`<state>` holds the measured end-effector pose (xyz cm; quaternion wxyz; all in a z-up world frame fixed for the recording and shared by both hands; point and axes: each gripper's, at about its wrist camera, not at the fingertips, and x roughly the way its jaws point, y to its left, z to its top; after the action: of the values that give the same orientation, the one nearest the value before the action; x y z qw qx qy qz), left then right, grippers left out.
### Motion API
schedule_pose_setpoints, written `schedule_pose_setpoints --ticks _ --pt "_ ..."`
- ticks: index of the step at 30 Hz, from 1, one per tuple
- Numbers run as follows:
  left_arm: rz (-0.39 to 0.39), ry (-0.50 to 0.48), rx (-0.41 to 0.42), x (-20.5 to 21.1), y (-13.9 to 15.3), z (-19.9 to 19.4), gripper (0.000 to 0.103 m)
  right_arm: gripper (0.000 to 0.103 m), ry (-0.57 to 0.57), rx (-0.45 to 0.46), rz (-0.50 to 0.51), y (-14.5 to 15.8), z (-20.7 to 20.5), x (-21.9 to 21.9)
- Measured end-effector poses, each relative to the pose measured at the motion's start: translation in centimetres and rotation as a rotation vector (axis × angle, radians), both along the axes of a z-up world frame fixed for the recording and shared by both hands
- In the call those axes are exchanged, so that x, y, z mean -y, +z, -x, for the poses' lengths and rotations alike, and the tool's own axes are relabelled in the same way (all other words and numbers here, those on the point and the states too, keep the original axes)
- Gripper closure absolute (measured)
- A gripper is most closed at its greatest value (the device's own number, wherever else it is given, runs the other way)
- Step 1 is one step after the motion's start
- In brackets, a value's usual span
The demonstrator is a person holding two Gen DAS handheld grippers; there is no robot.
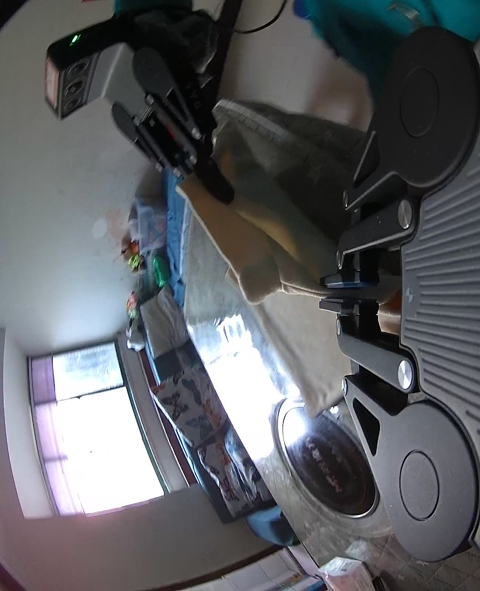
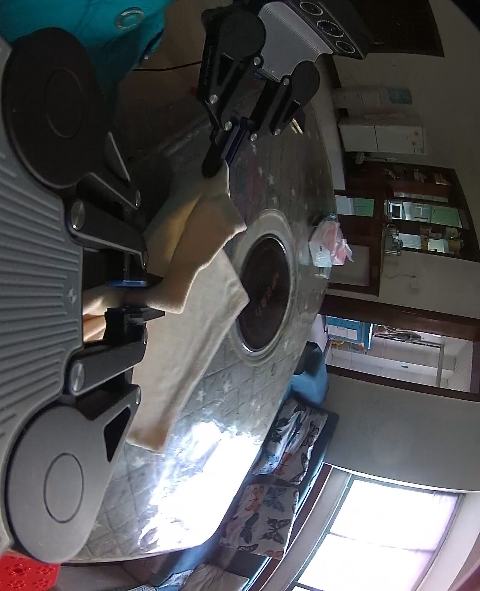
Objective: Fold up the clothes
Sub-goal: 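Lift the hem with both grippers and fold it toward the collar, then lay the folded hem down on the body and open both grippers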
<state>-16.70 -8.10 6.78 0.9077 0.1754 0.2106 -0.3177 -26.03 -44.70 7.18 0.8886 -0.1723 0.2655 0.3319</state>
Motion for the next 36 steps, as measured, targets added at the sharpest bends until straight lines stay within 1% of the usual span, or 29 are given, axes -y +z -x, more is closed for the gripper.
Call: schedule_pose_setpoints --ticks 2,5,8,12,14,16,18,20,23,26,29,31,36 --pt "0.019 0.034 -0.002 0.0 0.3 -1.6 0.097 0.095 -0.009 0.005 -0.009 0.4 -1.2 0.0" --pt "0.031 0.066 0.022 0.0 0.7 -4.4 0.097 0.095 -0.017 0.011 -0.011 0.9 -3.5 -0.2" --pt "0.033 0.104 0.023 0.2 0.9 -8.1 0.097 0.095 -0.026 0.001 -0.001 1.2 -7.7 -0.6" --pt "0.013 0.169 0.006 0.5 0.5 -13.7 0.097 0.095 -0.023 -0.021 0.023 0.8 -13.1 -1.6" --pt "0.009 0.203 -0.043 0.6 -0.4 -16.5 0.097 0.094 -0.027 -0.025 0.041 0.1 -15.6 -2.1" --pt "0.002 0.230 -0.096 0.8 -1.7 -18.9 0.097 0.094 -0.040 -0.071 0.040 -0.9 -18.2 -2.4" --pt "-0.015 0.265 -0.127 0.9 -3.2 -20.6 0.094 0.093 -0.076 -0.115 0.044 -2.7 -20.6 -2.8" --pt "-0.026 0.299 -0.151 0.9 -4.5 -22.0 0.093 0.085 -0.126 -0.132 0.051 -4.5 -22.1 -2.9" --pt "-0.033 0.337 -0.179 0.5 -5.9 -23.0 0.093 0.085 -0.223 -0.135 0.038 -6.2 -22.9 -2.2" --pt "-0.033 0.356 -0.173 0.0 -6.1 -22.8 0.093 0.085 -0.291 -0.156 -0.015 -6.5 -22.0 0.0" --pt "-0.003 0.365 -0.158 -0.6 -5.4 -22.3 0.093 0.085 -0.349 -0.174 -0.062 -6.7 -21.1 2.0" --pt "0.023 0.357 -0.147 -0.5 -4.6 -21.6 0.092 0.085 -0.372 -0.178 -0.063 -6.6 -20.2 3.0" --pt "0.053 0.297 -0.154 1.4 -3.0 -20.1 0.088 0.085 -0.425 -0.209 -0.092 -7.1 -19.1 5.0"
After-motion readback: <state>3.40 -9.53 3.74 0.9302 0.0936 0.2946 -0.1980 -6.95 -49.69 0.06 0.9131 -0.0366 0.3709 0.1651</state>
